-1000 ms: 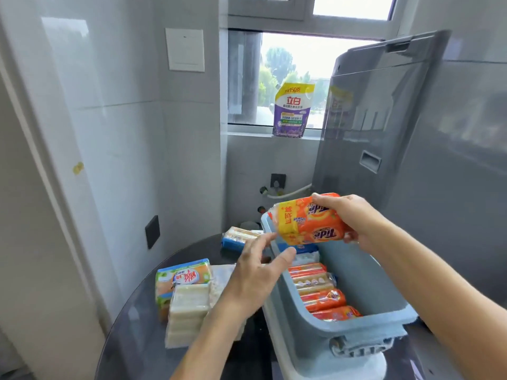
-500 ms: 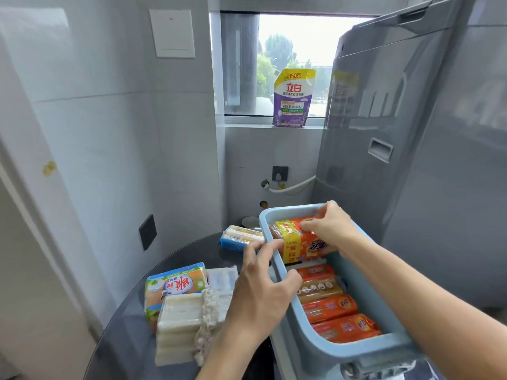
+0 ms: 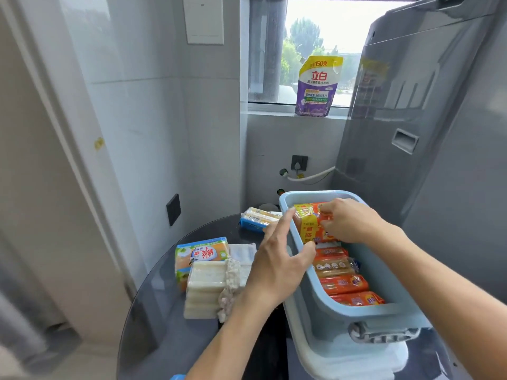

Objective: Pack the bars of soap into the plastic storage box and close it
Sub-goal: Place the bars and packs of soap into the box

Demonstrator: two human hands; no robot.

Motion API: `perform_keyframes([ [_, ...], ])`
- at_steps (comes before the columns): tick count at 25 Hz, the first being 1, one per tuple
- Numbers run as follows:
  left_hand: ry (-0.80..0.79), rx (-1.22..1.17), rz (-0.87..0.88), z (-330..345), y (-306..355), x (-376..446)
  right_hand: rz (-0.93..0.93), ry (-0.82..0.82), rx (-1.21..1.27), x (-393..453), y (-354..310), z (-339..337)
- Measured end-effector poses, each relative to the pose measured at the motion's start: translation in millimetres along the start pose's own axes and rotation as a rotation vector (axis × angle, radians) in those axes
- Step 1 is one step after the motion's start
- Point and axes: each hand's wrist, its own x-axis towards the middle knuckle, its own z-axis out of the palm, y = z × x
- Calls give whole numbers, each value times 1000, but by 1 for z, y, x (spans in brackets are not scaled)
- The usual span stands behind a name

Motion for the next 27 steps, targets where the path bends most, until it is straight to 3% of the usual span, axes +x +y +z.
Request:
perform_keyframes([
  [1, -13, 74, 18, -7, -1, -3, 2, 23, 35, -11, -3, 4],
  [3, 0, 221, 35, -30, -5, -1, -35, 265, 67, -34, -10, 12],
  [6, -56, 550, -87, -74, -26, 0, -317, 559, 86, -73, -35, 14],
  [9, -298, 912, -191, -95, -52, -13, -492, 440, 117, -95, -58, 13],
  [11, -316, 957, -163, -95, -63, -18, -471, 308, 124, -100, -64, 17],
  [16, -332, 994, -67, -90, -68, -23, -377, 288, 218, -101, -61, 20],
  [20, -194, 967, -73, -82, -63, -29, -365, 280, 252, -104, -60, 18],
  [23, -22, 821, -161, -93, -49, -28, -352, 282, 276, -105, -57, 18],
  [25, 146, 572, -172, -108, -34, -26, -334, 327, 333, -104, -58, 18],
  [27, 255, 45, -150, -117, -14, -27, -339, 272, 682, -102, -61, 13],
])
